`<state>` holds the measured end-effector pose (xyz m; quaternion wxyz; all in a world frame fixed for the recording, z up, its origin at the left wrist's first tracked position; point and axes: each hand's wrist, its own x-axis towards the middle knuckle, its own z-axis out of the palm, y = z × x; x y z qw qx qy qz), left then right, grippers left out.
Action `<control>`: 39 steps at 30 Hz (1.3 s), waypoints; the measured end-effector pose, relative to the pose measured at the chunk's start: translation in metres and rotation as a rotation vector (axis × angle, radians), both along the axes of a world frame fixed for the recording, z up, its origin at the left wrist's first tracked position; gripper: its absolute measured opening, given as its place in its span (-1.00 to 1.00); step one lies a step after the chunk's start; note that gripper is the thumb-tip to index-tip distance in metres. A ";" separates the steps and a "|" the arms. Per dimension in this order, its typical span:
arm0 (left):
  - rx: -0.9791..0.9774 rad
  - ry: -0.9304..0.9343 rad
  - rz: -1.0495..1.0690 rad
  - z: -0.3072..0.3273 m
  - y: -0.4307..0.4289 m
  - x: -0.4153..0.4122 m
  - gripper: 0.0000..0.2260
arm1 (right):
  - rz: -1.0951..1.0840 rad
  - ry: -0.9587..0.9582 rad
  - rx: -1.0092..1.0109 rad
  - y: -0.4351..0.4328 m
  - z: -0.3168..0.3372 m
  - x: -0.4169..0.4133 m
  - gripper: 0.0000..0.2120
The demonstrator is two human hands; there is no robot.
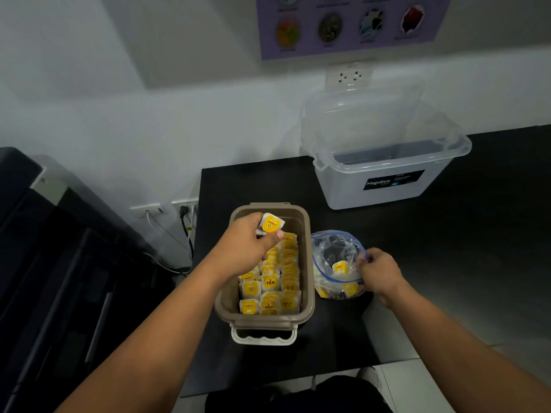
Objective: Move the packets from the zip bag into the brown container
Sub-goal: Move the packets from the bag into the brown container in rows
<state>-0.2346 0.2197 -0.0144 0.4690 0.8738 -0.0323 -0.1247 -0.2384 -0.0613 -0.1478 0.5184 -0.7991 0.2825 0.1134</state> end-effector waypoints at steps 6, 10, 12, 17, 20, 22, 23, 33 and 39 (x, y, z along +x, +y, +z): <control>0.045 -0.069 -0.010 -0.004 -0.004 0.001 -0.90 | -0.010 0.004 0.016 0.000 0.000 -0.001 -0.89; 0.076 -0.070 -0.063 -0.006 -0.002 0.004 -0.86 | -0.010 -0.012 0.020 0.000 0.000 -0.002 -0.91; 0.074 -0.056 -0.095 -0.007 0.000 0.004 -0.87 | -0.001 -0.023 0.010 -0.001 0.000 -0.004 -0.91; 0.143 0.016 -0.141 -0.011 0.003 0.000 -0.88 | 0.047 -0.053 -0.129 0.000 0.011 -0.014 -0.91; 0.173 0.058 -0.213 -0.014 0.004 -0.006 -0.92 | 0.024 0.018 -0.266 0.003 0.019 -0.021 -0.69; 0.178 0.092 -0.252 -0.016 0.001 -0.011 -0.94 | -0.012 0.092 -0.193 0.005 0.023 -0.023 -0.59; 0.185 0.109 -0.275 -0.018 0.000 -0.013 -0.95 | -0.028 0.117 -0.122 0.005 0.024 -0.023 -0.59; 0.398 0.200 -0.466 -0.033 -0.006 -0.013 -0.87 | -0.213 0.087 0.337 0.011 0.022 -0.024 -0.85; 0.422 0.206 -0.485 -0.037 -0.008 -0.010 -0.90 | -0.313 0.038 0.344 0.012 0.015 -0.025 -0.87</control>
